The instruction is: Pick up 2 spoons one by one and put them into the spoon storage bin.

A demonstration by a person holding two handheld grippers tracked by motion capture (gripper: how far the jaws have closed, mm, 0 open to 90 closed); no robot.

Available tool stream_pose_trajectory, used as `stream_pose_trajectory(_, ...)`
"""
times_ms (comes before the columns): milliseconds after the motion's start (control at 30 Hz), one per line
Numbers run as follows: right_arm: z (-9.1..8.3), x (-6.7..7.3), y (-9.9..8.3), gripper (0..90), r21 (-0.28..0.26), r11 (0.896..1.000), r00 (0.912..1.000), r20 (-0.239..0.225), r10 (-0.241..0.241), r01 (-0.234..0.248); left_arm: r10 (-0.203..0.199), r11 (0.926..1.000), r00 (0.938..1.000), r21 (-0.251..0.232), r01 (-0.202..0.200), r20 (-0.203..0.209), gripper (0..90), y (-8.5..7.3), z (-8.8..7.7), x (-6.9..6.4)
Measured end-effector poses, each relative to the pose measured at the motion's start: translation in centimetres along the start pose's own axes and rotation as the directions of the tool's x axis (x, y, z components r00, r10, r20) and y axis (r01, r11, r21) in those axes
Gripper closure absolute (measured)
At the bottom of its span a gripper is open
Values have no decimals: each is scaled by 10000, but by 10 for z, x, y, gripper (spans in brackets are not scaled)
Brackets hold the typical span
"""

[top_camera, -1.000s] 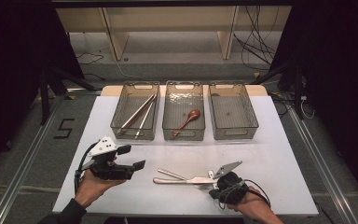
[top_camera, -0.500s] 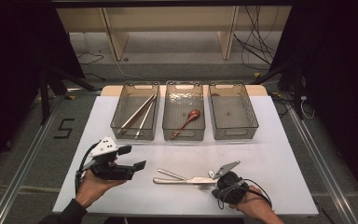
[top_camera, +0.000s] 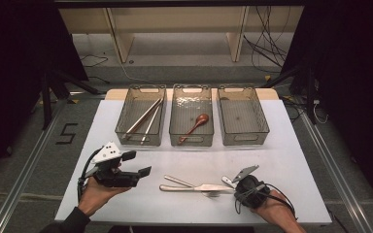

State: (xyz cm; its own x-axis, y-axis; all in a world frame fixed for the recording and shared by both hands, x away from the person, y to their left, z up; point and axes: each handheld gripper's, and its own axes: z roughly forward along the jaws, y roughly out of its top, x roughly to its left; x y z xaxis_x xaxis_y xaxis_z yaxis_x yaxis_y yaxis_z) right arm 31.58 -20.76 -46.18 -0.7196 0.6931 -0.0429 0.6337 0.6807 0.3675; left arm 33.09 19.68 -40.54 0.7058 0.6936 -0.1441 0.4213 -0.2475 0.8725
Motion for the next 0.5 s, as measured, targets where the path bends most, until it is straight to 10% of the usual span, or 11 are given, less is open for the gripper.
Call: stream_pose_trajectory(500,-9,-21,-6,900,-201,9989,9990,-146,419,-422,39,9994,10000,-350,-40,-46,186,-2,-3,0)
